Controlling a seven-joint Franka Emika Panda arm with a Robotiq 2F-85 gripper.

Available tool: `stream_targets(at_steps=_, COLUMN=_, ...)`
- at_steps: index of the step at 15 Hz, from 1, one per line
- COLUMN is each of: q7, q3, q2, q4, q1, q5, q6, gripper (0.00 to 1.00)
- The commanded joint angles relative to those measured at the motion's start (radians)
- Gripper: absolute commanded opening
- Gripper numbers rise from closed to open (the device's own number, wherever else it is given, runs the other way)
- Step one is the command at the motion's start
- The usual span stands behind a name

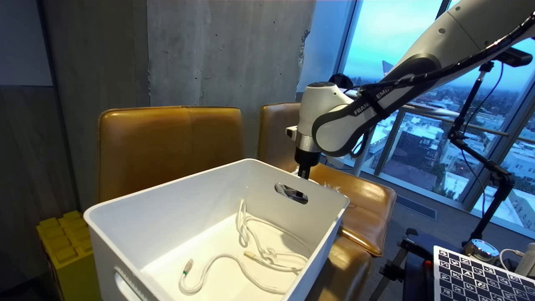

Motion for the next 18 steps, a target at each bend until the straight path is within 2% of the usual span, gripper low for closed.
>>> stream_targets(at_steps=1, q7=-0.010, q3=-0.002, q2=0.018, q4=0.034, q1=-0.004, q5=-0.012, q6=-0.011, gripper=0.14)
stream_targets(at_steps=3, q7=-0.009, q3=-0.003, q2=0.016, q4=0.032, q1=-0.001, q5=-0.015, q6=-0.009, gripper=0.01)
stream_targets(at_steps=6, q7=-0.009, q3=-0.003, q2=0.011, q4=0.033, q1=0.006, q5=-0.020, q6=-0.011, gripper=0.00)
stream_targets(at_steps=8, q7=-0.006, q3=-0.007, q2=0.009, q4=0.030, q1=0.012, q5=-0.029, q6=-0.006, gripper=0.04)
stream_targets(at_steps=9, q7=-0.008, q3=-0.008, q2=0.008, q4=0.026, q1=0.014, q5=-0.034, q6=-0.005, gripper=0.13)
stream_targets(at_steps=10, q7=-0.008, q3=-0.009, q2=0.008, q4=0.024, q1=0.016, q5=-0.038, q6=-0.003, gripper=0.27)
stream_targets(at_steps=11, q7=-0.008, q3=-0.010, q2=0.007, q4=0.022, q1=0.018, q5=-0.042, q6=-0.001, gripper=0.37)
stream_targets(at_steps=12, q7=-0.008, q3=-0.010, q2=0.007, q4=0.021, q1=0.019, q5=-0.045, q6=-0.001, gripper=0.41)
stream_targets(at_steps=13, q7=-0.008, q3=-0.010, q2=0.007, q4=0.022, q1=0.019, q5=-0.046, q6=-0.001, gripper=0.40)
stream_targets(at_steps=16, q7=-0.010, q3=-0.009, q2=0.008, q4=0.026, q1=0.018, q5=-0.047, q6=-0.004, gripper=0.17)
stream_targets(at_steps=18, q7=-0.010, q3=-0.009, q2=0.010, q4=0.026, q1=0.017, q5=-0.047, q6=-0.003, gripper=0.11)
